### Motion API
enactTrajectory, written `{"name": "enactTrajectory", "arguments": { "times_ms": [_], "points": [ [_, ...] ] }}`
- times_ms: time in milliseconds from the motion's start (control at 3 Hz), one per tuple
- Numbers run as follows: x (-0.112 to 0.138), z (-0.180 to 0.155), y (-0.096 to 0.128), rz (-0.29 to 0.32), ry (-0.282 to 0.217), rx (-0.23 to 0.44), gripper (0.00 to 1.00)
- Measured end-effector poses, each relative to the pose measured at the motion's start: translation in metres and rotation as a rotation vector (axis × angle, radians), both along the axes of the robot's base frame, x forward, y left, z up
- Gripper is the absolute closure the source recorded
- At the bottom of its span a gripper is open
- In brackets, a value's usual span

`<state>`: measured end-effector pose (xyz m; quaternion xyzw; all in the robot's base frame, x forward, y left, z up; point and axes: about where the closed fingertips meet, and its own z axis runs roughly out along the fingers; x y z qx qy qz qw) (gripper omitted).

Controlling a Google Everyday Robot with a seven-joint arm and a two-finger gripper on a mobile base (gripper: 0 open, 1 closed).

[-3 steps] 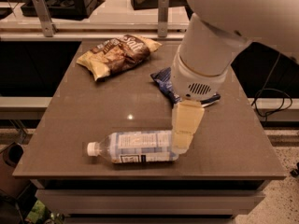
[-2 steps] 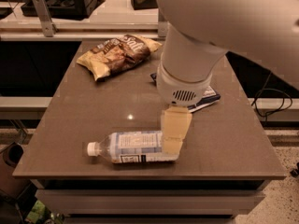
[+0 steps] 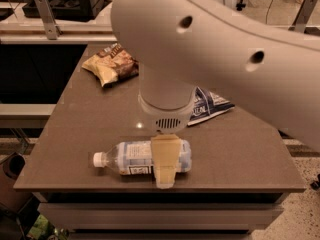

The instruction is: Place blue plastic bottle upright

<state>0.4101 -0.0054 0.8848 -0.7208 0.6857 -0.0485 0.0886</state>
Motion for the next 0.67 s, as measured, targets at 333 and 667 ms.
{"name": "enactTrajectory", "arguments": {
  "times_ms": [333,667],
  "points": [
    [-0.0043,-0.0128,0.0120,0.050,0.020,-0.025,0.00],
    [-0.0044,-0.0216,0.0193,0.078,0.039,-0.030,0.00]
  ]
}}
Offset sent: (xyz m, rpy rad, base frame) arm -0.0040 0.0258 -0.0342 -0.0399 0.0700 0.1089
